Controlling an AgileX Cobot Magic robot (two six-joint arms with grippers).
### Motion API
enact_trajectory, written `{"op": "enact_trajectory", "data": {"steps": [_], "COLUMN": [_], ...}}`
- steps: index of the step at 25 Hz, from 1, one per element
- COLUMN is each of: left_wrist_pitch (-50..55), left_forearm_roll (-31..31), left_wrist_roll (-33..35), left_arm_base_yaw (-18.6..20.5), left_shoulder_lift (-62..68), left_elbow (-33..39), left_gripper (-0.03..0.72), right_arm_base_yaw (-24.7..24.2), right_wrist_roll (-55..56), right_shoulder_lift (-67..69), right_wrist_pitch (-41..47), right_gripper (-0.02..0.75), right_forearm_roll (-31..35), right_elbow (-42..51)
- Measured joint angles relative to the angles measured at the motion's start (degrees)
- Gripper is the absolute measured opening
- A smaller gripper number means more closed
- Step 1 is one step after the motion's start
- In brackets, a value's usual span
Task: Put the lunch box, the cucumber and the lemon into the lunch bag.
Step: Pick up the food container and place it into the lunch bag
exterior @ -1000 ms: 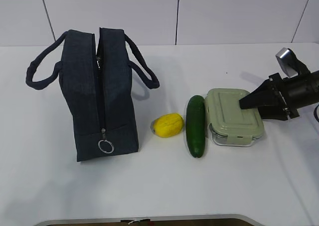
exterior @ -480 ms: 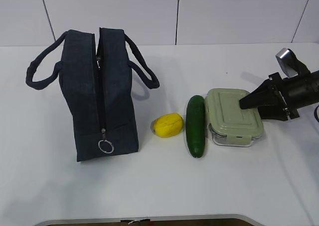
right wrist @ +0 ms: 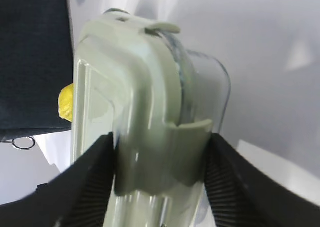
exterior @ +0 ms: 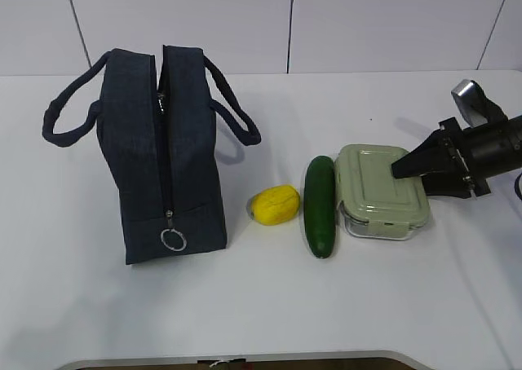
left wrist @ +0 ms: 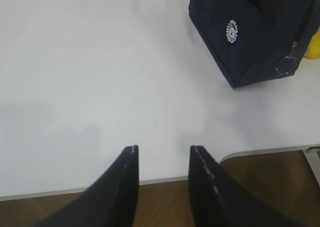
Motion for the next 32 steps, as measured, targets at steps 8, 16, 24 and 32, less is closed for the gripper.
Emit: {"op": "enact_trajectory", "data": {"steps": [8, 16, 24, 32], "left_wrist_pitch": [0.0, 0.0, 0.0, 0.0], "left_forearm_roll": [0.0, 0.0, 0.0, 0.0], "left_wrist_roll": [0.0, 0.0, 0.0, 0.0], "left_arm_base_yaw": [0.0, 0.0, 0.0, 0.0], "left_shoulder_lift": [0.0, 0.0, 0.0, 0.0], "left_elbow": [0.0, 0.0, 0.0, 0.0], "left_gripper": [0.241, 0.241, 0.241, 0.241], "right_arm_base_yaw": [0.0, 0.0, 0.0, 0.09], "right_wrist_roll": [1.43, 2.27, 2.91, 5.86], "right_shoulder_lift": [0.0, 0.0, 0.0, 0.0], "right_wrist_pitch": [0.12, 0.12, 0.12, 0.12], "right_gripper": [0.398, 0.396, 0.377, 0.376], "right_forearm_roll": [0.43, 0.43, 0.43, 0.43], "right_elbow": [0.0, 0.0, 0.0, 0.0]}}
